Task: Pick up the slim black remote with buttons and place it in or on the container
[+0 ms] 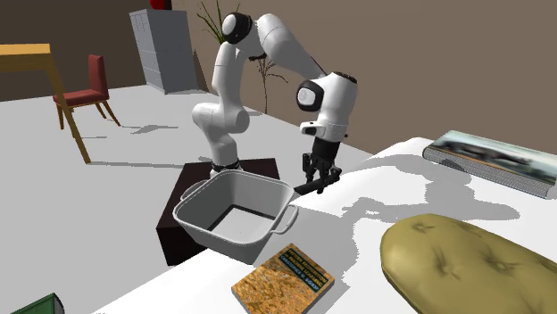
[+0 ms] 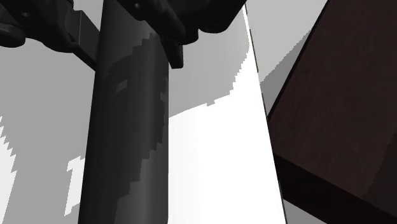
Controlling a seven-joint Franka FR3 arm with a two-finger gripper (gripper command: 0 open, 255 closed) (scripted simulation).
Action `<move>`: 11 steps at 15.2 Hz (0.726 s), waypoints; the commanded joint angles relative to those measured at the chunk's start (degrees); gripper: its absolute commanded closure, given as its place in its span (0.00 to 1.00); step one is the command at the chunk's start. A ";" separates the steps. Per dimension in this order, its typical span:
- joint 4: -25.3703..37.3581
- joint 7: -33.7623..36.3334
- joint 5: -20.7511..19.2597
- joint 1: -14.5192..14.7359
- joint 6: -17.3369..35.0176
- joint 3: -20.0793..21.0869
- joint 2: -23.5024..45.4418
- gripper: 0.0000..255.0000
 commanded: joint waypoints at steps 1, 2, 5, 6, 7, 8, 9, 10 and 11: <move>0.84 -0.47 0.06 1.28 -1.71 -1.88 -0.57 1.00; 1.23 -0.70 0.12 1.90 -2.52 -2.75 -0.89 1.00; 2.45 -1.35 0.25 3.49 -4.94 -5.16 -1.81 1.00; 2.88 -1.55 0.28 3.95 -5.74 -5.90 -2.10 1.00; 3.32 -1.75 0.30 4.37 -6.53 -6.60 -2.38 1.00; 3.78 -1.94 0.31 4.76 -7.33 -7.28 -2.65 1.00; 4.24 -2.13 0.31 5.12 -8.12 -7.94 -2.91 1.00; 4.72 -2.31 0.30 5.45 -8.91 -8.56 -3.16 1.00; 5.21 -2.48 0.29 5.76 -9.69 -9.16 -3.40 1.00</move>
